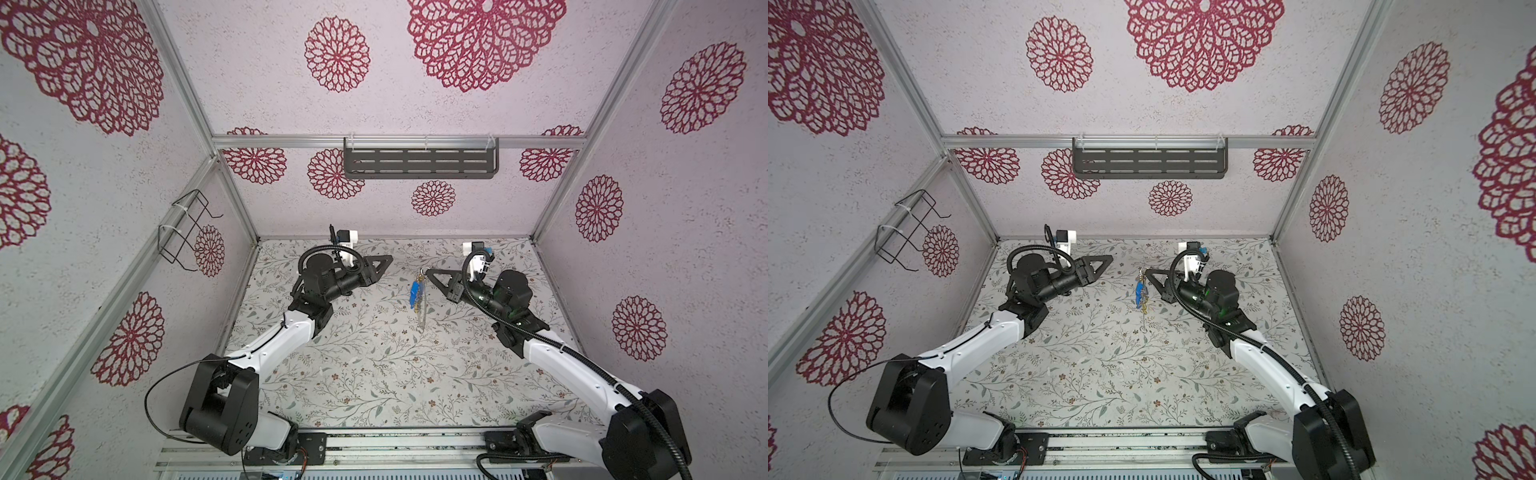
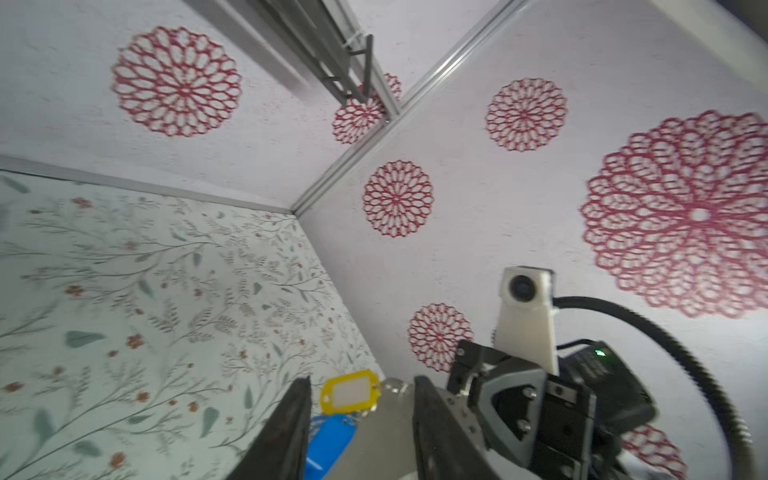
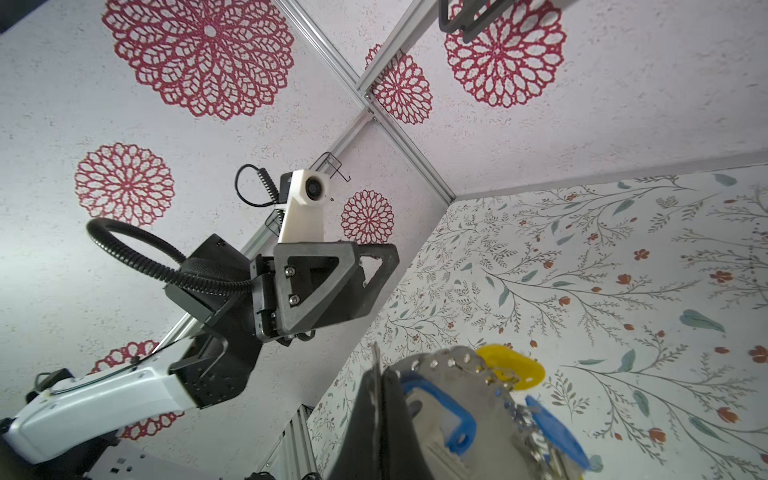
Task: Remove the keys from the keyring
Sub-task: 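Hold the keyring plate upright between both grippers above the table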
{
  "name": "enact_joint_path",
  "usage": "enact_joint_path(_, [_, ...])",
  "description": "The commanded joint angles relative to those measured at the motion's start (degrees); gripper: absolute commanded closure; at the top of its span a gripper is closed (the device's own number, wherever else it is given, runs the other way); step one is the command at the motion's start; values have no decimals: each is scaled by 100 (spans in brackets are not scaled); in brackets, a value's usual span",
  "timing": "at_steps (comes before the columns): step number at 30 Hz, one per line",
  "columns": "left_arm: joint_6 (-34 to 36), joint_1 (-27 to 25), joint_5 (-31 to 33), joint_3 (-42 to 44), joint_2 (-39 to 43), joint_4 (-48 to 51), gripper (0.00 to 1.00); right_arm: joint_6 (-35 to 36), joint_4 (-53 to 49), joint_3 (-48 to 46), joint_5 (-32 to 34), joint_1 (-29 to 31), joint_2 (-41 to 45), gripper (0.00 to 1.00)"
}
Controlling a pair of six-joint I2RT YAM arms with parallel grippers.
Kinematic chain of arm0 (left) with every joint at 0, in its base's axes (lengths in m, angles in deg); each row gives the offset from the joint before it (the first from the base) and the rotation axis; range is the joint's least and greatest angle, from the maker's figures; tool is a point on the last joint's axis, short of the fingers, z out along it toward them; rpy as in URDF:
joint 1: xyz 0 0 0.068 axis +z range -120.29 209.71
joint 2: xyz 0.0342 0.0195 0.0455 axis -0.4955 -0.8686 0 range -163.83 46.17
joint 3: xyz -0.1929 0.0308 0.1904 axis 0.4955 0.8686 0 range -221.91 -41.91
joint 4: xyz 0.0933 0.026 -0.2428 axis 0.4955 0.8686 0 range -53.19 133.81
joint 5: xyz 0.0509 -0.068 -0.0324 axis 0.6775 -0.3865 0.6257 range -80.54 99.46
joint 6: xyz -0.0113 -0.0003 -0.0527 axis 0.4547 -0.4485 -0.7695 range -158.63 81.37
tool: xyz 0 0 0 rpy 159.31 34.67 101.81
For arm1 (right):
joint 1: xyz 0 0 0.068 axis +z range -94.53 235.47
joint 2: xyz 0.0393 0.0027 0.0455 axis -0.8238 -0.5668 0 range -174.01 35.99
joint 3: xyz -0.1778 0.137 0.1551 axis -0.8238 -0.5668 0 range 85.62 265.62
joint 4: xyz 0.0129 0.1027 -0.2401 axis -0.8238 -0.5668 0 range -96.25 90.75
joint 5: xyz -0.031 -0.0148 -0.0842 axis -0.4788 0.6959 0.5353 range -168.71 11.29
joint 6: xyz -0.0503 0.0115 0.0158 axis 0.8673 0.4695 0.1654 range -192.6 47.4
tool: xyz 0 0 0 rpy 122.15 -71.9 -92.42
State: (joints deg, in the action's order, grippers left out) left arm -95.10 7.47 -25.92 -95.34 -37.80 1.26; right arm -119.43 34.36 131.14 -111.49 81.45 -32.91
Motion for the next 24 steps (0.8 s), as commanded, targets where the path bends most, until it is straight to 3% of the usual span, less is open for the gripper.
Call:
enact_joint_path(1, [-1291, -19, -838, 34, -347, -2375, 62, -428, 1055, 69, -34, -5, -89, 100])
enact_joint_path(4, [-1740, -4, -923, -8, -666, -2910, 69, -491, 1196, 63, -31, -3, -214, 100])
enact_joint_path(14, [-1365, -96, -682, 105, -720, -2420, 60, -626, 1384, 122, -40, 0, -449, 100])
enact_joint_path(24, [-1375, -337, -792, 26, -891, -2537, 66, -838, 1907, 97, -181, 4, -714, 100])
